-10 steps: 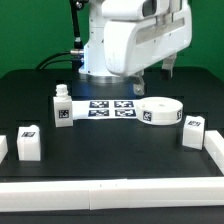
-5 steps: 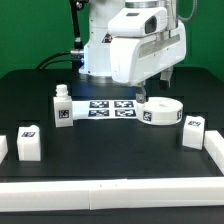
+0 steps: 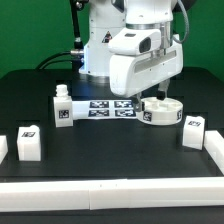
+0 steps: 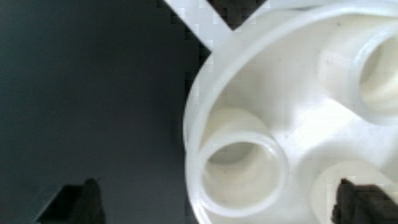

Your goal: Assemble stool

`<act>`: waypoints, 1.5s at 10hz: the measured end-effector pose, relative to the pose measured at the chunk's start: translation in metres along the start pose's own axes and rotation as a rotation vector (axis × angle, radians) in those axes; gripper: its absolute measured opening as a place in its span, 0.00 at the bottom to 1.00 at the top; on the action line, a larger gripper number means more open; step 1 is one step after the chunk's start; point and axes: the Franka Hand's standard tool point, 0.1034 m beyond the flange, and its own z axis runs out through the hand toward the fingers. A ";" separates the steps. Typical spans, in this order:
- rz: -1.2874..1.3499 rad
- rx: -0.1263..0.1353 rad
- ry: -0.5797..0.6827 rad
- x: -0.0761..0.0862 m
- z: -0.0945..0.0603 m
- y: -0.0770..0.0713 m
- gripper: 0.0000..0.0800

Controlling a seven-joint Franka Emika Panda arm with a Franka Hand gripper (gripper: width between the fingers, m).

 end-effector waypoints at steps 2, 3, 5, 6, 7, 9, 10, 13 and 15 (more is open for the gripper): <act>0.046 0.017 -0.016 -0.007 0.010 -0.002 0.81; 0.061 0.032 -0.031 -0.012 0.019 -0.004 0.81; 0.067 0.038 -0.037 -0.013 0.023 -0.005 0.81; 0.067 0.039 -0.038 -0.013 0.023 -0.005 0.68; 0.067 0.039 -0.039 -0.014 0.023 -0.006 0.51; 0.067 0.039 -0.038 -0.013 0.023 -0.005 0.36; 0.068 0.038 -0.039 -0.014 0.022 -0.003 0.22; 0.171 0.023 -0.045 -0.035 0.002 0.032 0.03; 0.187 0.060 -0.084 -0.051 -0.013 0.063 0.03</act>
Offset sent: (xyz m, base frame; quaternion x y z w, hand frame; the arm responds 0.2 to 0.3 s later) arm -0.0075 -0.0024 -0.0370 0.0228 -0.0164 0.0709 0.9971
